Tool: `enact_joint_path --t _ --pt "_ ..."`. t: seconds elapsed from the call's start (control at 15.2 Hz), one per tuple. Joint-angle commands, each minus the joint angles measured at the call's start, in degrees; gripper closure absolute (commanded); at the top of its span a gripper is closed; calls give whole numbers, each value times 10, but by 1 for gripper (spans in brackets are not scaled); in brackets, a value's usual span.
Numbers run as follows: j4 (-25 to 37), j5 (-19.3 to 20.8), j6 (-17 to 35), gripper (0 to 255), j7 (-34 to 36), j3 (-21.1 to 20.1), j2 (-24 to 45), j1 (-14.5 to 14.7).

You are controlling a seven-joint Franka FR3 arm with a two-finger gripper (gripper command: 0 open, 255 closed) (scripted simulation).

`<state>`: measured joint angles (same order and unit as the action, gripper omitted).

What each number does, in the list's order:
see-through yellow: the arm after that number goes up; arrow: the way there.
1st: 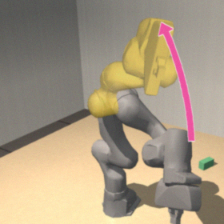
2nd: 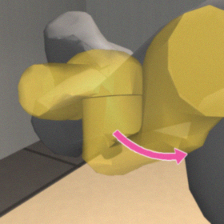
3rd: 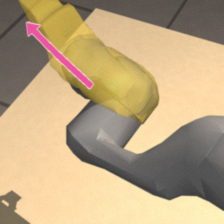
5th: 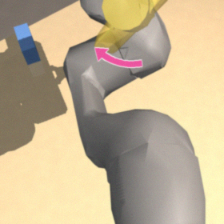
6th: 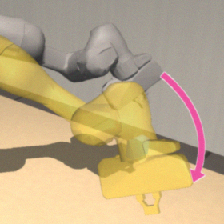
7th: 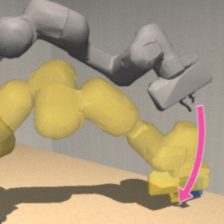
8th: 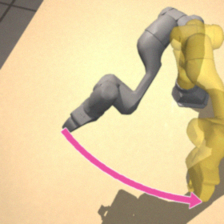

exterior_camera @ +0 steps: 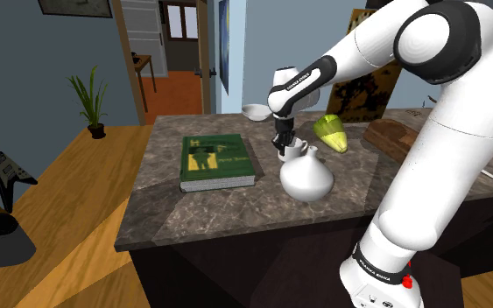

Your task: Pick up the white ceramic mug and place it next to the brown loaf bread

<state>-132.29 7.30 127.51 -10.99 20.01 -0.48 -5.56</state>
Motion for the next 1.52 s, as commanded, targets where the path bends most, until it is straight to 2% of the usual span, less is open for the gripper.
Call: enact_joint_path --t 0.0,1.45 --pt "5 3 -14 255 1 0 -9 0" --pt "105 16 -186 255 2 -10 -84 4"
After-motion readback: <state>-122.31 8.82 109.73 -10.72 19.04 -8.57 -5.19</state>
